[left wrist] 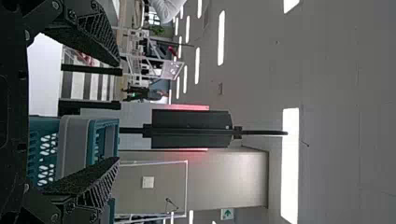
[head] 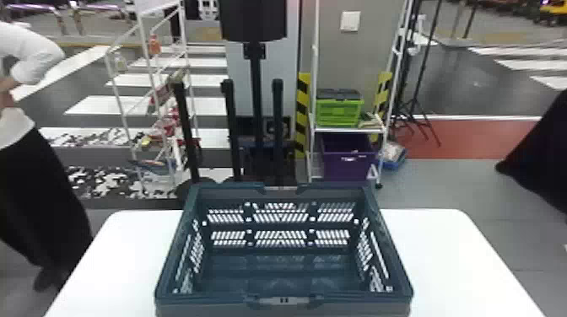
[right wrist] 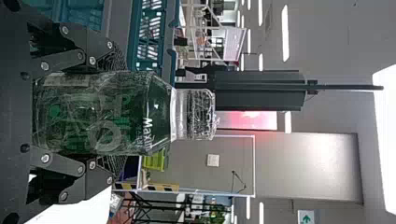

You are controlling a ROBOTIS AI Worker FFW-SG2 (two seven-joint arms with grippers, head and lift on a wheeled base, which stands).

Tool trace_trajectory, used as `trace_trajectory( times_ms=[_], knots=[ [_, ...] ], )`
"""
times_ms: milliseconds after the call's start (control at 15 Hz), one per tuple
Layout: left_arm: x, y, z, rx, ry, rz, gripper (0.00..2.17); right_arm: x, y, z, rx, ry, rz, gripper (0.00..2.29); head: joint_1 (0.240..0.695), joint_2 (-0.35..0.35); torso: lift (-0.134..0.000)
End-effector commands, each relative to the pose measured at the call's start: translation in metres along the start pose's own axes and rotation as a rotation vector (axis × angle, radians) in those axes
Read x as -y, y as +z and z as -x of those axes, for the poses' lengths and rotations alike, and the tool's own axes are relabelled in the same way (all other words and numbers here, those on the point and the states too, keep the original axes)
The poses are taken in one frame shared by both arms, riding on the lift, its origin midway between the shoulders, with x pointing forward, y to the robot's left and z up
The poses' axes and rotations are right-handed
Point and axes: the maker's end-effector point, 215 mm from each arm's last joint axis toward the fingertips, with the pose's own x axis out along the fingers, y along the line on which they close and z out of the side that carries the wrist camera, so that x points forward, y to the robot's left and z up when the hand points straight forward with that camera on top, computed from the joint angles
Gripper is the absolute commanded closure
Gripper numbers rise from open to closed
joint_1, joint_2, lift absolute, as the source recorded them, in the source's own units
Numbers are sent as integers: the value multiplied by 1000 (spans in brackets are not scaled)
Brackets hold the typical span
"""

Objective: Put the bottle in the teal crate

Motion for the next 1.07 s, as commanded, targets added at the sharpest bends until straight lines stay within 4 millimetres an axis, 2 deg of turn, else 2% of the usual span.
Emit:
trace_trajectory(
  times_ms=[0,133,467,600,800,1000],
  knots=[
    [-1,-1,1,-3,0,-2,181,11,-5,-26,-65,9,-68,2118,499,0,0],
    [-2,-2,1,-5,4,-1,181,6,-10,-58,-153,39,-130,2115,499,0,0],
    [-11,-4,2,-5,22,-6,181,-10,28,-121,-171,113,-165,2081,499,0,0],
    [-16,-5,3,-5,28,-7,181,-18,23,-141,-260,151,-195,2081,499,0,0],
    [-17,-5,2,-2,29,-6,181,-46,19,-170,-407,252,-204,2081,499,0,0],
    [-19,-5,1,-2,34,-6,181,-81,39,-197,-454,343,-168,2081,499,0,0]
  ],
)
